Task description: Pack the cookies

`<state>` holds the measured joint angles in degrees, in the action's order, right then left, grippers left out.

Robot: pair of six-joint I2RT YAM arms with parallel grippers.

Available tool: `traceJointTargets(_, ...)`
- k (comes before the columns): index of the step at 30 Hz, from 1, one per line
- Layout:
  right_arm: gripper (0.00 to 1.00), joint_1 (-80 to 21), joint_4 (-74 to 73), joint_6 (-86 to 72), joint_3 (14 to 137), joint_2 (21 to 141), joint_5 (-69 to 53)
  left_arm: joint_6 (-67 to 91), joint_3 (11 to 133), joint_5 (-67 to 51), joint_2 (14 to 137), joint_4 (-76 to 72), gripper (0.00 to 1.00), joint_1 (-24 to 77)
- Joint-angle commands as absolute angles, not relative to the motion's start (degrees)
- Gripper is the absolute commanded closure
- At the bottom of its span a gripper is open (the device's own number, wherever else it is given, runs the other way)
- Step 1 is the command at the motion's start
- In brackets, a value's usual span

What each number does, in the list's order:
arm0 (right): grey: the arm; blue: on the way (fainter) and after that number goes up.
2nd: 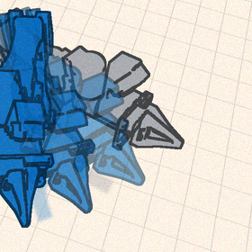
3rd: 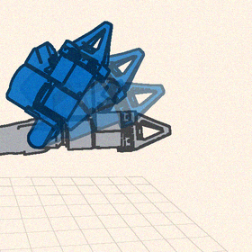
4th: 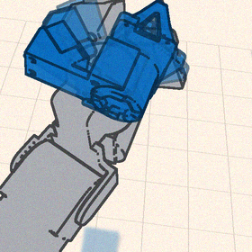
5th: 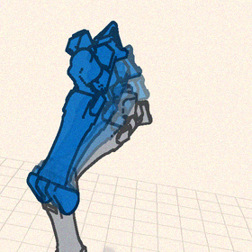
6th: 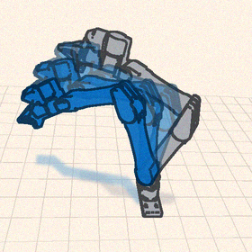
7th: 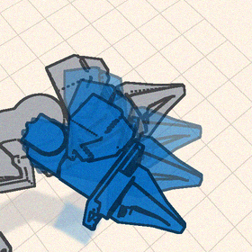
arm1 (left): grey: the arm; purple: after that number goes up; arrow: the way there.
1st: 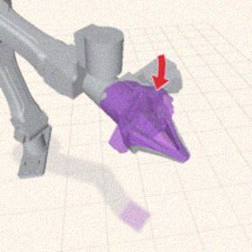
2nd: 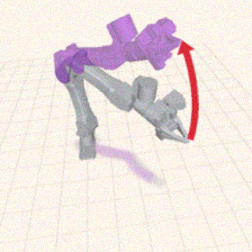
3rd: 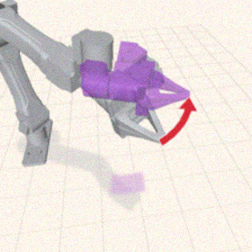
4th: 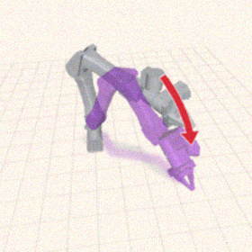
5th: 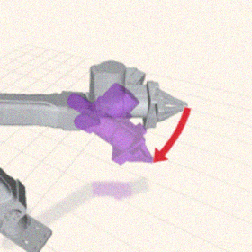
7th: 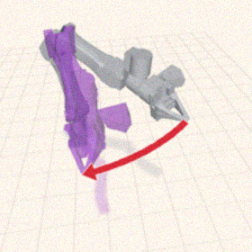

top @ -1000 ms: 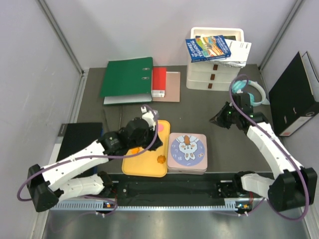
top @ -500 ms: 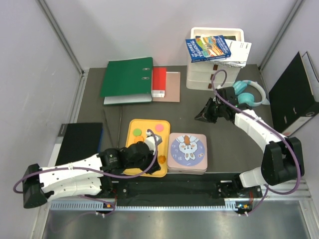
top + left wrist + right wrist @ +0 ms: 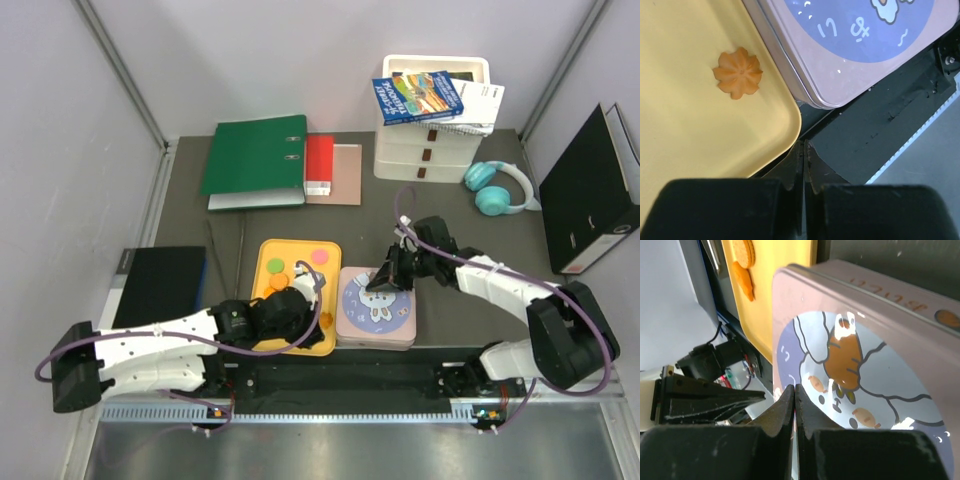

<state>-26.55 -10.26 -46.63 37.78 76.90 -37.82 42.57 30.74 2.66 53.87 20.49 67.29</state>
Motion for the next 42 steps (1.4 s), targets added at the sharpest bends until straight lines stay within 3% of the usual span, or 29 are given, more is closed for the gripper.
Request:
traceJointTargets(1,1.0,-27.77,-5.28,-46.41,34.64,73.66,-39.72,43.24,32.08,3.78,55.19,17.49,1.0,67.5)
traceJointTargets(26,1.0,-27.77,-8.61,-39.02,25.31,73.22,-41.31,44.03,33.84,5.8,59.33,15.82,1.0,67.5)
traceJointTargets(42,1.0,-27.77,-18.89,-40.87,41.82,63.72,-37.02,43.85,37.53,13.87,60.03,18.1,1.0,67.41)
